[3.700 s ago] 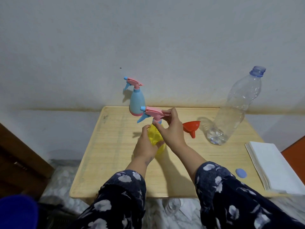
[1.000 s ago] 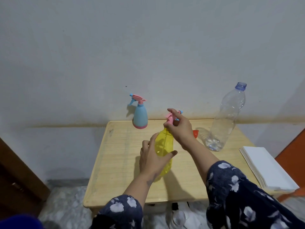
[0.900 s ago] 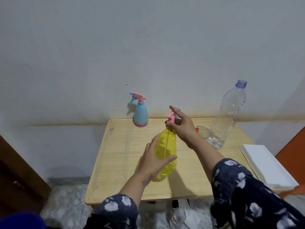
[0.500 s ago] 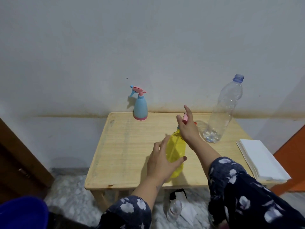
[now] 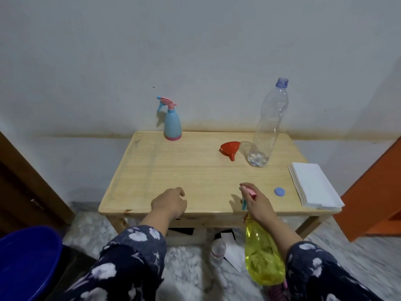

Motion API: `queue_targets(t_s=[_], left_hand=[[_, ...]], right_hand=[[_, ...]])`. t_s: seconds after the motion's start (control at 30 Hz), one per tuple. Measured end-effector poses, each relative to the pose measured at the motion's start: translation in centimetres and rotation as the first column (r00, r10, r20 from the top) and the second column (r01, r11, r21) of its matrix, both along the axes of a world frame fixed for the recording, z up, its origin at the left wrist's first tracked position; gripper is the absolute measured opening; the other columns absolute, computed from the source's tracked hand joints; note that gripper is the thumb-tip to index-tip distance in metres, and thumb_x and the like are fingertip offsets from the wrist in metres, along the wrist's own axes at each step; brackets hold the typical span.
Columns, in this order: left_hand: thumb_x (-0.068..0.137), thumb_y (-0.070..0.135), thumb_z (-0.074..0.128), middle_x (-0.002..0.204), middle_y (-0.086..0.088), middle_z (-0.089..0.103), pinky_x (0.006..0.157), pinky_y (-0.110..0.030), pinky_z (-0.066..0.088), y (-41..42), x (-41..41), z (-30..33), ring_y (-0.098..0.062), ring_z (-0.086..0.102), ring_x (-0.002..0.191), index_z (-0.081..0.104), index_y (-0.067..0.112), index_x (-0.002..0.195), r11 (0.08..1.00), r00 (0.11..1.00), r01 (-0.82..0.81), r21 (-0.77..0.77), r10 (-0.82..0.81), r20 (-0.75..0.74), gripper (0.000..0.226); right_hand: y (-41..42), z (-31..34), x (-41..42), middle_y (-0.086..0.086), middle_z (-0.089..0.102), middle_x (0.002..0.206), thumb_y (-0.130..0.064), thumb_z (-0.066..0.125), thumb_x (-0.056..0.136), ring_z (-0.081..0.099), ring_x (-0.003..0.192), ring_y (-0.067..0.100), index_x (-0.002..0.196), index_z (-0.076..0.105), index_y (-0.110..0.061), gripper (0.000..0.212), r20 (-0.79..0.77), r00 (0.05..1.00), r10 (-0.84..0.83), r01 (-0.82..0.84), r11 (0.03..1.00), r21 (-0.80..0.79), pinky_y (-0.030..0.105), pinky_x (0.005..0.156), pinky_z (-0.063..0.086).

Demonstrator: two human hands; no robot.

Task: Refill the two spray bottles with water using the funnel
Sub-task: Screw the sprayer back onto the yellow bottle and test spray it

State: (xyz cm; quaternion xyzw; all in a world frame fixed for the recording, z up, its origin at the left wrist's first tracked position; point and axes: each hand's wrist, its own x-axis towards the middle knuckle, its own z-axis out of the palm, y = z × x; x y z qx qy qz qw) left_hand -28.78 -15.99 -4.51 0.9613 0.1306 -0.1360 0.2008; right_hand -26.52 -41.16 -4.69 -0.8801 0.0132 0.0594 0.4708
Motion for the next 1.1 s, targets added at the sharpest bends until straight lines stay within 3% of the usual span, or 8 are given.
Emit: queue_targets(t_s=[0.07,0.2,0.27,0.47,0.6,0.7,0.9,1.1], left_hand=[[0.094,0.032,0.041,0.120,0.006,0.061,0.083,-0.032,0.051,-0.5,-0.8,-0.2,-0.020,0.059,0.101,0.051,0.030,0.127,1.000,1.000,-0.009,0.011,0.009,-0.004,0.035],[0.094,0.033,0.041,0.118,0.004,0.060,0.077,-0.030,0.049,-1.2,-2.0,-0.6,-0.020,0.059,0.099,0.053,0.030,0.124,0.999,0.999,-0.037,0.029,0.037,0.008,0.033],[0.095,0.033,0.041,0.119,0.004,0.060,0.075,-0.029,0.048,-1.4,-2.6,-0.7,-0.020,0.059,0.100,0.053,0.030,0.124,0.998,0.999,-0.045,0.042,0.045,0.017,0.031],[0.095,0.036,0.042,0.119,0.003,0.061,0.079,-0.032,0.051,-1.2,-4.3,-0.5,-0.021,0.059,0.100,0.053,0.029,0.123,0.997,0.997,-0.067,0.047,0.065,0.039,0.030],[0.095,0.037,0.045,0.117,0.005,0.061,0.077,-0.030,0.049,-0.5,-5.1,-0.4,-0.020,0.059,0.100,0.054,0.030,0.121,0.993,0.993,-0.108,0.055,0.104,0.059,0.029],[0.094,0.036,0.046,0.114,0.004,0.062,0.079,-0.031,0.050,-0.1,-5.4,-0.2,-0.020,0.060,0.099,0.054,0.029,0.120,0.991,0.990,-0.124,0.044,0.121,0.066,0.029],[0.094,0.036,0.045,0.115,0.004,0.062,0.080,-0.031,0.051,0.5,-5.6,0.5,-0.021,0.060,0.100,0.054,0.029,0.121,0.987,0.985,-0.152,0.049,0.147,0.085,0.029],[0.092,0.040,0.046,0.109,0.007,0.062,0.081,-0.034,0.054,0.7,-5.1,1.3,-0.019,0.061,0.096,0.053,0.031,0.121,0.987,0.985,-0.157,0.018,0.155,0.078,0.031]], right_hand=[[-1.0,-0.4,-1.0,0.001,0.065,0.103,-0.043,0.044,0.098,0.062,0.095,0.027,0.113,0.058,-0.028,0.025,0.003,1.000,-0.031,0.031,0.999,0.022,0.033,0.078,0.048],[-1.5,-0.2,-2.4,0.006,0.063,0.081,-0.048,0.047,0.095,0.066,0.059,0.035,0.105,0.057,-0.033,0.021,0.004,0.999,-0.038,0.037,0.995,0.091,0.051,0.057,0.056],[-1.0,-0.2,-2.7,0.006,0.064,0.077,-0.050,0.046,0.094,0.065,0.052,0.030,0.104,0.057,-0.037,0.020,0.029,1.000,0.004,-0.006,0.997,0.070,0.051,0.059,0.056],[1.8,-0.2,-3.6,-0.002,0.067,0.103,-0.050,0.044,0.095,0.068,0.082,0.023,0.109,0.058,-0.037,0.024,0.040,0.986,0.160,-0.162,0.985,0.050,0.043,0.079,0.055],[3.6,0.1,-4.2,0.000,0.068,0.094,-0.051,0.043,0.095,0.066,0.058,0.017,0.107,0.057,-0.037,0.023,0.051,0.973,0.225,-0.227,0.973,0.050,0.041,0.070,0.057],[4.6,0.6,-3.8,-0.011,0.063,0.096,-0.055,0.041,0.094,0.070,0.061,0.020,0.114,0.056,-0.041,0.029,0.048,0.956,0.289,-0.292,0.954,0.075,0.046,0.068,0.058],[6.3,1.2,-3.3,0.000,0.066,0.088,-0.056,0.045,0.092,0.070,0.062,0.023,0.099,0.061,-0.042,0.022,0.065,0.960,0.274,-0.280,0.949,0.142,0.053,0.064,0.057],[7.2,2.1,-2.3,-0.007,0.063,0.096,-0.054,0.042,0.094,0.070,0.060,0.024,0.106,0.058,-0.040,0.024,0.086,0.945,0.314,-0.324,0.934,0.148,0.050,0.066,0.058]])
